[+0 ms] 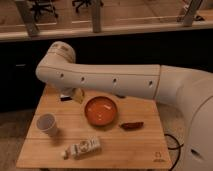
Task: Pick up the ceramic cup
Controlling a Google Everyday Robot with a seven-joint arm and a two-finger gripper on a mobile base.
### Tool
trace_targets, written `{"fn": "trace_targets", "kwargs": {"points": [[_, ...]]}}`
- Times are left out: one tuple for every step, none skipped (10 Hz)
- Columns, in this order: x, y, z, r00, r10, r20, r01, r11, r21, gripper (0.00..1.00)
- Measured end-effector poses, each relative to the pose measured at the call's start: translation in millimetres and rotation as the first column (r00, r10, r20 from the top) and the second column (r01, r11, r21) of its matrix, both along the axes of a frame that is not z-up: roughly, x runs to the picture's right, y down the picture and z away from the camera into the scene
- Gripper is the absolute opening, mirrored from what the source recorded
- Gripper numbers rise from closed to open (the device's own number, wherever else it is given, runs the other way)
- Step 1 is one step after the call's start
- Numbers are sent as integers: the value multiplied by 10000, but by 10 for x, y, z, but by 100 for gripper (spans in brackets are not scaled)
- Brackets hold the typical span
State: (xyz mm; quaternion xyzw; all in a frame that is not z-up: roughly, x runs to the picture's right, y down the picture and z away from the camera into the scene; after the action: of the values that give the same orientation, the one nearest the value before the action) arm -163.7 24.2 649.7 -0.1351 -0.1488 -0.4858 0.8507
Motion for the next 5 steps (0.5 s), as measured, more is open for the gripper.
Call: {"fn": "trace_targets", "kwargs": {"points": [[-77,-7,6,9999,-111,130,112,9999,-34,80],[-210,-7,17,9993,-234,278,236,9997,-86,80],[-310,-13,21,9986,-376,380,379,9992,-90,80],[-368,-14,31,9975,-515,478,520,9986,-99,80],[-375,-16,38,9967,-619,517,625,9980,-108,80]]}}
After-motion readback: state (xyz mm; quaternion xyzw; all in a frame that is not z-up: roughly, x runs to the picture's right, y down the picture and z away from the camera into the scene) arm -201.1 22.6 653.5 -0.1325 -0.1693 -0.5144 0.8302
